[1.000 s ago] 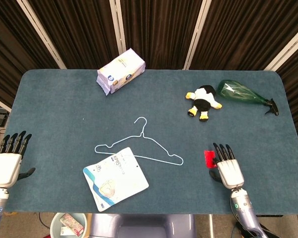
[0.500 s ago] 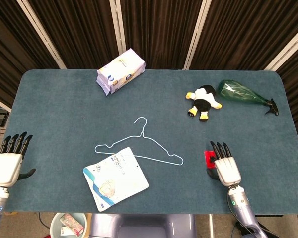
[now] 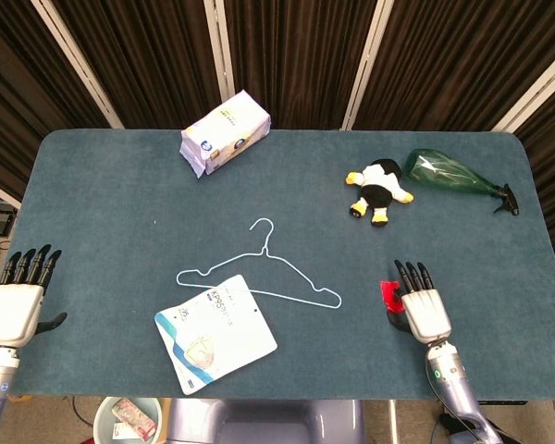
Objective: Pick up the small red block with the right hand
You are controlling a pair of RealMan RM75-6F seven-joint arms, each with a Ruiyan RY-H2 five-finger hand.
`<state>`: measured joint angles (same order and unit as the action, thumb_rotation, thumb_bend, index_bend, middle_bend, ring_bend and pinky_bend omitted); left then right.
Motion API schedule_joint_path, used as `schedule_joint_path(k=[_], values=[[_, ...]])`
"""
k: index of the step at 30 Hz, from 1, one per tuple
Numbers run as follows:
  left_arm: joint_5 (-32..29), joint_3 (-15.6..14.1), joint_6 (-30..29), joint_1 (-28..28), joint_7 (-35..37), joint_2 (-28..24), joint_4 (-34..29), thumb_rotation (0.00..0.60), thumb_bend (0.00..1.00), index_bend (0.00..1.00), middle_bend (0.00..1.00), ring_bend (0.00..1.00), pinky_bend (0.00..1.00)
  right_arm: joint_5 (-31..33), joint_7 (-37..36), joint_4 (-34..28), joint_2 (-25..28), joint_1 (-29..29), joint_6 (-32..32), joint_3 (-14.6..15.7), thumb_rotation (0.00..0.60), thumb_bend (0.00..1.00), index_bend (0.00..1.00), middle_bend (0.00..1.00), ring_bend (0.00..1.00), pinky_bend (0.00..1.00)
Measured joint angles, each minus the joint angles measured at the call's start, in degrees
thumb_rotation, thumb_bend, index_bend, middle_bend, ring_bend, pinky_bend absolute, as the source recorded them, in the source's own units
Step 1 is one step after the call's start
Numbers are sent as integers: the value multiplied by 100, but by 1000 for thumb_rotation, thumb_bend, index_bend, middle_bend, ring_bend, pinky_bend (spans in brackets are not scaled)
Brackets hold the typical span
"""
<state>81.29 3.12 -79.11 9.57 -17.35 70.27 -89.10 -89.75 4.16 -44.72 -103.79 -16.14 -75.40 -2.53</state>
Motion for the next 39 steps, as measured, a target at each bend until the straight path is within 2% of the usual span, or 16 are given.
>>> schedule_joint_path(k=[18, 30, 39], values=[[34, -45, 35, 28, 26, 2, 13, 600, 134, 0, 0, 0, 0, 19, -144, 39, -97, -39, 133, 109, 600, 482, 566, 40, 0, 0], [30, -68, 129, 78, 87, -11, 13, 600, 135, 0, 0, 0, 0, 103, -185, -69, -74, -83, 212, 75, 600, 595, 656, 79, 0, 0], [21, -70, 144, 97, 76, 8, 19, 600, 135, 0, 0, 0, 0, 206, -182, -59, -55, -109, 212, -17, 600, 640, 709, 109, 0, 0]])
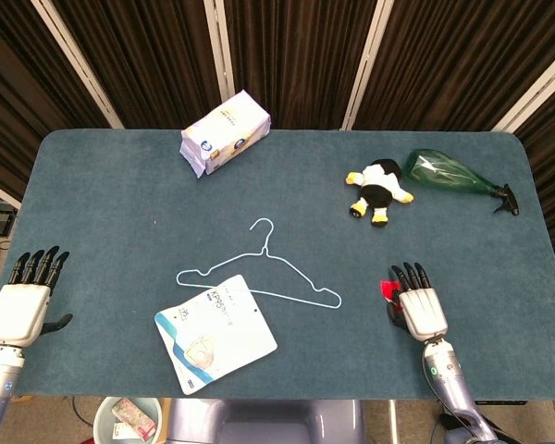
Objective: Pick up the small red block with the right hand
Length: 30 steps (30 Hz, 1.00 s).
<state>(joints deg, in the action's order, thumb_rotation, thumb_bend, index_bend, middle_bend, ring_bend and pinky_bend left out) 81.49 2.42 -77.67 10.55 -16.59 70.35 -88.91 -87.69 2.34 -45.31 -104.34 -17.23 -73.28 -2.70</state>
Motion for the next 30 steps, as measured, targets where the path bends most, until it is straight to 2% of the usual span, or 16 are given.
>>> schedule_joint_path(k=[12, 21, 26, 30], values=[[-67, 16, -11, -4, -31, 8, -5, 600, 136, 0, 0, 0, 0, 79, -39, 360, 212, -347, 152, -255, 600, 641, 710, 115, 0, 0], [-122, 31, -16, 1, -127, 43, -34, 600, 136, 0, 0, 0, 0, 281, -141, 1086, 441, -1051, 382, -815, 600, 641, 702, 117, 0, 0], [-135, 31, -23, -6, -97, 14, -65, 600, 137, 0, 0, 0, 0, 262, -177, 1078, 656, -1096, -114, -928, 600, 641, 681, 107, 0, 0], [-77, 15, -56, -19, 1, -48, -97, 600, 136, 0, 0, 0, 0, 207, -148, 566, 913, -876, -747, -930, 600, 641, 660, 103, 0, 0]])
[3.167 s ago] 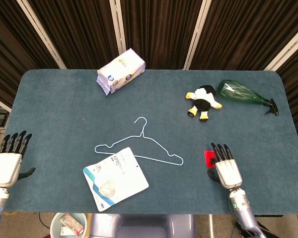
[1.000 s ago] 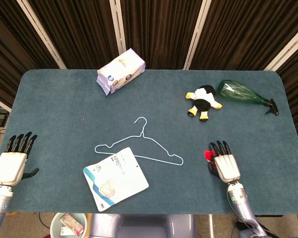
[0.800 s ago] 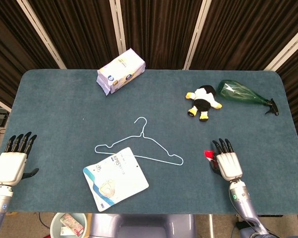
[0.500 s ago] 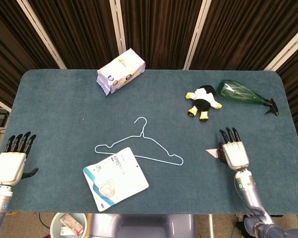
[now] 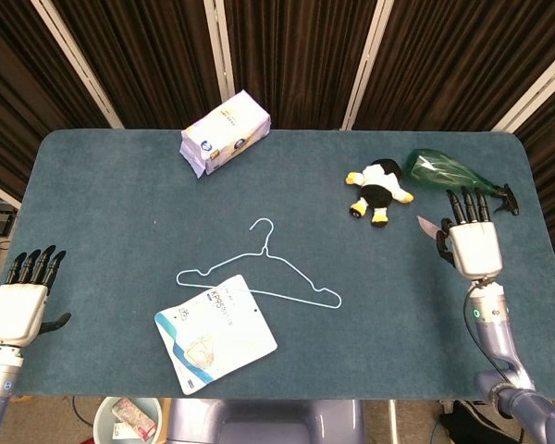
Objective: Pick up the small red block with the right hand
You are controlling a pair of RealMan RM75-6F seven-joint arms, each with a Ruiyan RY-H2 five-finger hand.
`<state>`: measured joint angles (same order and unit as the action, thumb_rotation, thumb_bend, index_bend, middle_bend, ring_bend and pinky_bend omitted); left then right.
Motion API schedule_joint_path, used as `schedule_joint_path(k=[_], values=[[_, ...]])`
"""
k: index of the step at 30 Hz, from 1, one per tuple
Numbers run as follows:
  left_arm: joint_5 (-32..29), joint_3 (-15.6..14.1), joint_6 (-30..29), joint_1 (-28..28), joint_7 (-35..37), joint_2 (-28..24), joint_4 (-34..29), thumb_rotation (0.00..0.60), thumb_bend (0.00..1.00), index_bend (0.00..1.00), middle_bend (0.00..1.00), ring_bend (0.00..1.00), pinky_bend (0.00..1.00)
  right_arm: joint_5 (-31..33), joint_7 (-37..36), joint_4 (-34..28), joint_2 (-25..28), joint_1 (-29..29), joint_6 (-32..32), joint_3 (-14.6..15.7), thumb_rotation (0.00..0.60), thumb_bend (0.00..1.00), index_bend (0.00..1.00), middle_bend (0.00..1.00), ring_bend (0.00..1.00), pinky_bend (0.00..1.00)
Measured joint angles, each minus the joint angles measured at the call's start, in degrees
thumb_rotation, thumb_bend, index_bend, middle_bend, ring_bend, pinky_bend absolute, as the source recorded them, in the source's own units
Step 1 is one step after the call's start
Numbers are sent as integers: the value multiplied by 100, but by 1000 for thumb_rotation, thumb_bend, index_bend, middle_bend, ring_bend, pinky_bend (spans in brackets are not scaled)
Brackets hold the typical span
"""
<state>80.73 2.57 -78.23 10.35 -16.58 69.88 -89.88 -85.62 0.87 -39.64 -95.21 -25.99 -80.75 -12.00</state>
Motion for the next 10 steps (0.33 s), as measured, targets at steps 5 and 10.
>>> schedule_joint_path(k=[5, 10], values=[[147, -25, -129, -41, 179, -91, -45, 600, 137, 0, 0, 0, 0, -101, 428, -1260, 393, 654, -906, 178, 600, 636, 646, 101, 0, 0], [302, -88, -182, -64, 312, -157, -57, 600, 136, 0, 0, 0, 0, -169, 1013, -2667, 742, 1548, -1728, 562, 600, 633, 630, 88, 0, 0]])
